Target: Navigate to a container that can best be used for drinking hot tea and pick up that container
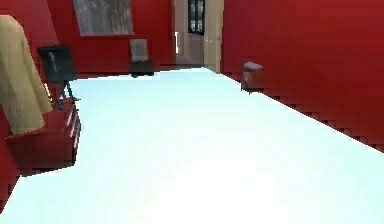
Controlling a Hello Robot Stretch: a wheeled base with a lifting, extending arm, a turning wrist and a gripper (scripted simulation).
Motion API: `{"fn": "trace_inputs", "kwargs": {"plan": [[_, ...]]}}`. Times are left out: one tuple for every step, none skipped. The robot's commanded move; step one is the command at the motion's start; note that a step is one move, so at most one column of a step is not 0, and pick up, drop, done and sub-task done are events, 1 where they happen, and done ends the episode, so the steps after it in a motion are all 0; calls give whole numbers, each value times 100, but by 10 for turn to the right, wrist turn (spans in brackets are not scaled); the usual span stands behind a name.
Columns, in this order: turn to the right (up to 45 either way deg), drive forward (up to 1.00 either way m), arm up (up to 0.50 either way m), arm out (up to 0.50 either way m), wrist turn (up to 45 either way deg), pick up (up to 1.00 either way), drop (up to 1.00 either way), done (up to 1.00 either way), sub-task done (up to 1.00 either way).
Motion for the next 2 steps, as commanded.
{"fn": "trace_inputs", "kwargs": {"plan": [[0, 100, 0, 0, 0, 0, 0, 0, 0], [0, 100, 0, 0, 0, 0, 0, 0, 0]]}}
